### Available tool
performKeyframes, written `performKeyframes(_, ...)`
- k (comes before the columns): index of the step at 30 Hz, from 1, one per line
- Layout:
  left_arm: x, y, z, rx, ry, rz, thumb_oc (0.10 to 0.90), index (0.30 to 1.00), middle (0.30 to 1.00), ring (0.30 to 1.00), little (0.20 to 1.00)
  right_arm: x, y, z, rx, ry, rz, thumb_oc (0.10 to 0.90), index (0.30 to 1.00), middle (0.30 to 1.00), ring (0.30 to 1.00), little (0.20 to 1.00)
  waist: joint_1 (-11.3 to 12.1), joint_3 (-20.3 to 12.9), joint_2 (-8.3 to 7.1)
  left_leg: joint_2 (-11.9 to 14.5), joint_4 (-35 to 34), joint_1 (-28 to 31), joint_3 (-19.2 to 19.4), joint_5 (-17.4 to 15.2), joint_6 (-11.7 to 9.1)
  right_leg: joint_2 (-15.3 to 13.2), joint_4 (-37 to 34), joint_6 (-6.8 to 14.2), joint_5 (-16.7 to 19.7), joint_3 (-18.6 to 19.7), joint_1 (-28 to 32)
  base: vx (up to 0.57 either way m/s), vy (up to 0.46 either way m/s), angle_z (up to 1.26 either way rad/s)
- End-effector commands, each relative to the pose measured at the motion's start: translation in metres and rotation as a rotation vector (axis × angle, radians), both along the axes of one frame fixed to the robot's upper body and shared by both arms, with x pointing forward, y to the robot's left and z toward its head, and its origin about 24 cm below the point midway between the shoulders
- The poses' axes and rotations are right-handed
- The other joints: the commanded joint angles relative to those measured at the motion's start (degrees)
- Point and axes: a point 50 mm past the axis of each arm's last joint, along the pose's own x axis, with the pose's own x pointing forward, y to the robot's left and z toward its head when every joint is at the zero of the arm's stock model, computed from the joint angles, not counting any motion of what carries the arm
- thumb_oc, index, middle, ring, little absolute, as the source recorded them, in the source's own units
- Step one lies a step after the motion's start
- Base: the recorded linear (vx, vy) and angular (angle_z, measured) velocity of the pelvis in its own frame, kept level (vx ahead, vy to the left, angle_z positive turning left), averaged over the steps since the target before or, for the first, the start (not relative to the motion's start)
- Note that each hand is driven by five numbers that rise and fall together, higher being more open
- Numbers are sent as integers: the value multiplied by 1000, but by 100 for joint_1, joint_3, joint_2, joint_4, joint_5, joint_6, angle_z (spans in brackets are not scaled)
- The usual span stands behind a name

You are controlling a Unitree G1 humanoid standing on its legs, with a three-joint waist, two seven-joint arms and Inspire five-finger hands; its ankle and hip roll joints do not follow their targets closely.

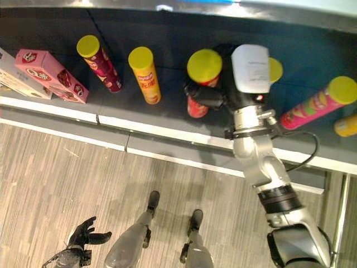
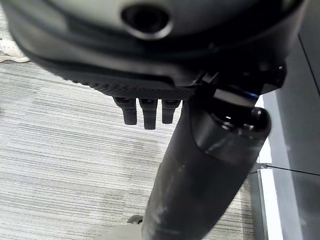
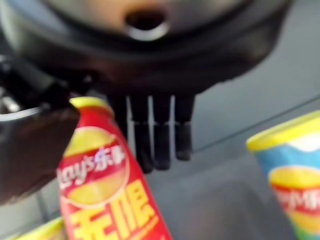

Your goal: Put the goods on the table back onto the shelves and tidy them up.

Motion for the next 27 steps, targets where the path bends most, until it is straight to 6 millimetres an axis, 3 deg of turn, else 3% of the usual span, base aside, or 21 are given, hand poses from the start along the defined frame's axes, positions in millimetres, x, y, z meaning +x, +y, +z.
performKeyframes(1, 3, 24, 9, 96, -37, 24, 800, 900, 900, 900, 900, -20, 10, 60, -2, -353, 20, 400, 300, 300, 300, 300, -40, -354, -99, 90, 571, -123, 435, -701, -293, -347, 574, 484, -591, 90, -63, -11, 5, 3)
performKeyframes(13, 22, 17, 20, 71, -128, 40, 800, 900, 900, 900, 900, -14, 15, 73, -18, -378, 11, 400, 300, 300, 300, 300, 80, -212, -59, 11, 459, -342, 409, -613, -327, -383, 429, 529, -499, 24, -170, -2, 5, 2)
performKeyframes(27, 27, 12, 21, 61, -147, 38, 800, 900, 900, 900, 900, -4, 13, 67, -24, -327, -21, 400, 300, 300, 300, 300, 142, -123, -101, -12, 404, -456, 399, -584, -343, -394, 361, 564, -452, -37, -232, 0, -2, 3)
